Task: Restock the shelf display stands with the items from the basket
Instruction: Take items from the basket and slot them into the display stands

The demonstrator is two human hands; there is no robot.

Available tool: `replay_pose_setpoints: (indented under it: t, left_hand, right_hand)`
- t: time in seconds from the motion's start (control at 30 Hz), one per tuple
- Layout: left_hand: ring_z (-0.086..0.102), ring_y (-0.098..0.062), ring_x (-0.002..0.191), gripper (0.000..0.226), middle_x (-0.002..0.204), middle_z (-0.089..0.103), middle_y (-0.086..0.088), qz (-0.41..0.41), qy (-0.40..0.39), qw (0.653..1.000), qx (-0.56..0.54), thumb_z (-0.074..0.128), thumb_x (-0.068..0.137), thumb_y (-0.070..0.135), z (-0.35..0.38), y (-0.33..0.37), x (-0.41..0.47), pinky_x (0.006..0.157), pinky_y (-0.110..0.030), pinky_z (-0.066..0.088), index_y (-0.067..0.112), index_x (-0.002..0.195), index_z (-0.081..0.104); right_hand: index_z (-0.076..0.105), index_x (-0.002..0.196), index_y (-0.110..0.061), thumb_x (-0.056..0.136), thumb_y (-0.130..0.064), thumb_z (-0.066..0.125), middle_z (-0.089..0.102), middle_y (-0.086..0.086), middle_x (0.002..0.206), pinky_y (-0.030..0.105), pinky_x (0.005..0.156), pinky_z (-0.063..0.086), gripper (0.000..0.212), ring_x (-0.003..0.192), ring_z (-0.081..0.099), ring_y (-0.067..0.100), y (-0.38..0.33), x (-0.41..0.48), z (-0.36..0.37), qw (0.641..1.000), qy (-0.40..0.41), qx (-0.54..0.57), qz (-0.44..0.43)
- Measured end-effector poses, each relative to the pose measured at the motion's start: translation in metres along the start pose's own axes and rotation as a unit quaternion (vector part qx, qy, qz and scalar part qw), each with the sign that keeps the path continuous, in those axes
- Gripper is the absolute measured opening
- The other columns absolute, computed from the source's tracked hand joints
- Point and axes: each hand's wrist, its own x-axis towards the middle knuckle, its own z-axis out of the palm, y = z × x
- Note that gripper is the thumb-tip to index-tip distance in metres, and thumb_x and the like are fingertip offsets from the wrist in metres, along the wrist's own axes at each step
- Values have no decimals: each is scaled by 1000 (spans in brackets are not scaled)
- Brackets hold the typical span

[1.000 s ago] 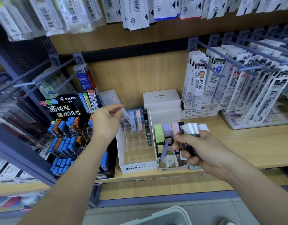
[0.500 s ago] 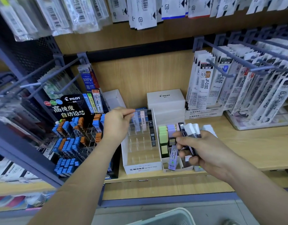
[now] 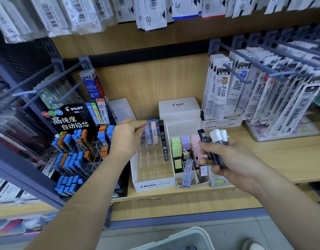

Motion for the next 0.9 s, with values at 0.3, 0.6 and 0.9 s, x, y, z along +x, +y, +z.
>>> replay_pose_setpoints:
  t: [0.3, 0.6, 0.9]
  left_hand:
    - [63, -16, 75, 26, 75, 69, 2, 1, -260, 963, 71, 56, 88, 36, 0, 86, -57, 70, -29, 52, 16, 80, 71]
    - [50, -23, 69, 46, 64, 46, 3, -52, -342, 910, 229, 49, 88, 52, 41, 107, -89, 47, -26, 27, 18, 58, 42]
    - [65, -16, 68, 19, 64, 67, 3, -177, -289, 939, 58, 63, 76, 36, -1, 90, -52, 61, -25, 49, 17, 70, 65]
  right_hand:
    - [67, 96, -4, 84, -17, 73, 67, 5, 69, 16, 35, 30, 19, 45, 41, 9, -1, 5, -9, 999, 43, 19, -17]
    - [66, 79, -7, 81, -20, 76, 63, 2, 64, 15, 36, 28, 17, 44, 36, 8, -4, 2, -14, 999, 44, 8, -27]
    - [62, 93, -6, 92, -14, 63, 61, 6, 72, 15, 36, 28, 8, 52, 43, 10, -17, 5, -42, 997, 65, 38, -2]
